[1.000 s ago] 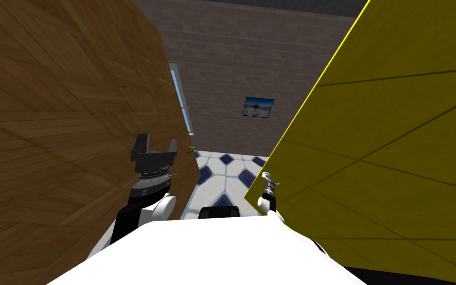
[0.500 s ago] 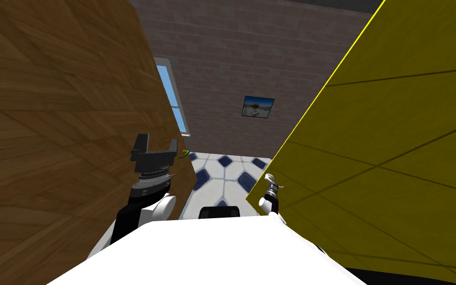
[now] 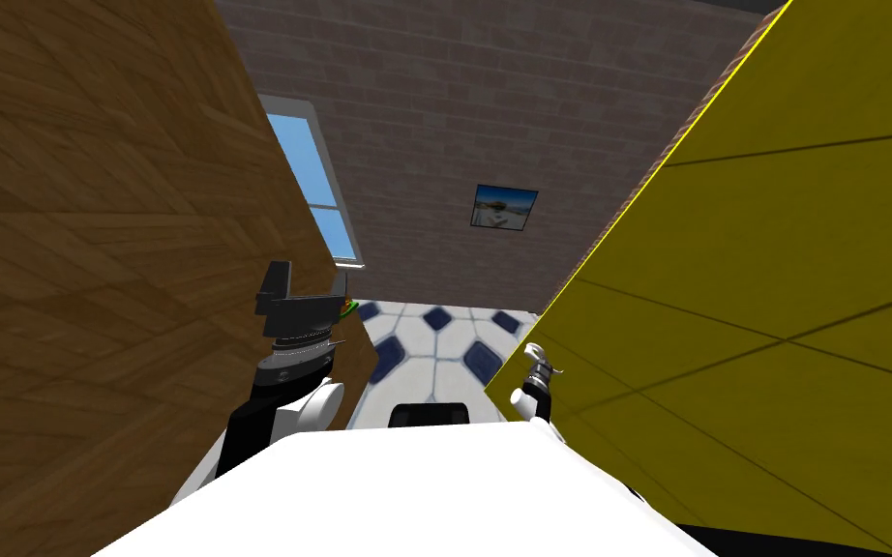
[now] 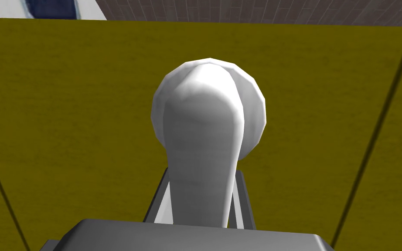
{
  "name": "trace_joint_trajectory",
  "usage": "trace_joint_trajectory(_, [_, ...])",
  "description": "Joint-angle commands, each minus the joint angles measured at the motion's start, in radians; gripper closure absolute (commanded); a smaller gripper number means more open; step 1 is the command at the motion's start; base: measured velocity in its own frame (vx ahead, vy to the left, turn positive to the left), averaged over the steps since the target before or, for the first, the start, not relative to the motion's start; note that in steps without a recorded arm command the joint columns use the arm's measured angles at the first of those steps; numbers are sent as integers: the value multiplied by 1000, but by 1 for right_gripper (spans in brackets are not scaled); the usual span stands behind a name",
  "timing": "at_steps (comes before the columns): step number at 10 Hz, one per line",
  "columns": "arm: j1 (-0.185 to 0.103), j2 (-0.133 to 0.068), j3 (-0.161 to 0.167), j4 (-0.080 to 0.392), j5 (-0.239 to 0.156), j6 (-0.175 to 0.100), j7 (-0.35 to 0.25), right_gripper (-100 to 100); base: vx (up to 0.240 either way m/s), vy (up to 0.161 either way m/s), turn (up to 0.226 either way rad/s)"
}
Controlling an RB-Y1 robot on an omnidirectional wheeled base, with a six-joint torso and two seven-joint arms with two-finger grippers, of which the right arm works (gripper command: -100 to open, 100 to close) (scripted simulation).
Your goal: Push the door open
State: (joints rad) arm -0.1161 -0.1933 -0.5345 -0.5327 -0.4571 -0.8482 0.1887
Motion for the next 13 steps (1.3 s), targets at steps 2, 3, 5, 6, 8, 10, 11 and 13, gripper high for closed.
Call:
trace_joint_trajectory(2, [2,-16,-35,11,-22,-9,13,100,183,-56,-50])
trace_joint_trajectory(3, [3,-19,-45,13,-30,-11,17,100,217,-54,-42])
trace_joint_trajectory(5, [3,-19,-45,13,-30,-11,17,100,99,-24,-26])
trace_joint_trajectory(6, [5,-22,-64,16,-43,-14,25,100,117,-36,-19])
trace_joint_trajectory(8, [6,-24,-72,43,-49,-15,29,100,190,-39,-59])
trace_joint_trajectory(10, [9,-29,-95,21,-64,-18,38,100,176,-28,-51])
trace_joint_trajectory(11, [10,-30,-103,23,-70,-20,42,100,197,-22,-69])
trace_joint_trajectory(13, [20,-26,-122,11,-84,-15,57,100,84,-47,-29])
